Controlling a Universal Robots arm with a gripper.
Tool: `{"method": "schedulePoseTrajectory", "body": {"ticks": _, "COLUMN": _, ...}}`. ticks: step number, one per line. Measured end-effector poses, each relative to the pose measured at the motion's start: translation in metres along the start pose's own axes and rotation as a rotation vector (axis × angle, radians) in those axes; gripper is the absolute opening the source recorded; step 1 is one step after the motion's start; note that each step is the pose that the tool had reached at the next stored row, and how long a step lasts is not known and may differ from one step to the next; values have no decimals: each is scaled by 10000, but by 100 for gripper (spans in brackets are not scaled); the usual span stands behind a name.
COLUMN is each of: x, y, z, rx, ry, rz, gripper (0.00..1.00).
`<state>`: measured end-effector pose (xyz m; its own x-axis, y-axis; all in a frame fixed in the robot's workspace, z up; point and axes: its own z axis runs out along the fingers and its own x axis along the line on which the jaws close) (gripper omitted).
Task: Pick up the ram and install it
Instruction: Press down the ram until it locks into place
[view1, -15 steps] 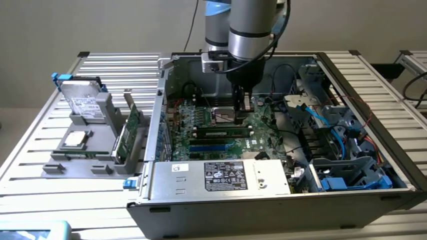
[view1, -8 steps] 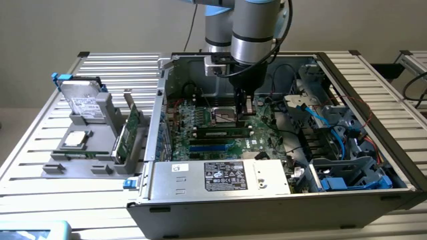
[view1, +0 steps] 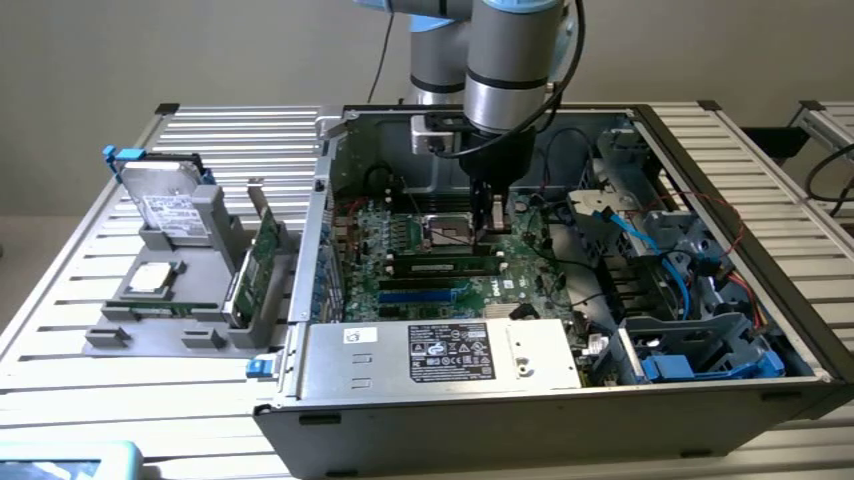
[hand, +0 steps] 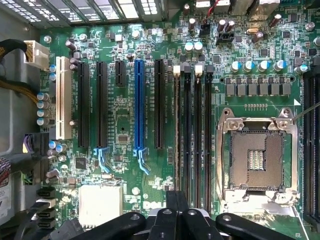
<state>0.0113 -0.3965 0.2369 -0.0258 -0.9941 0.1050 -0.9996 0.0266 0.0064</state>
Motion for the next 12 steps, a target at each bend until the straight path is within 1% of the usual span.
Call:
{"method": "schedulePoseTrajectory", "body": {"ticks": 2, "x": -1, "y": -15, "z": 8, "rx": -3, "ry": -1, "rz": 37, "gripper": 11}}
{"method": "schedulePoseTrajectory", "body": {"ticks": 6, "x": -3, "y": -17, "z": 29, "rx": -6, "ry": -5, "rz": 55, "gripper": 11}}
{"method": "schedulePoseTrajectory", "body": {"ticks": 12, "x": -6, "y": -17, "z": 46, "rx": -7, "ry": -32, "rz": 54, "gripper": 11}}
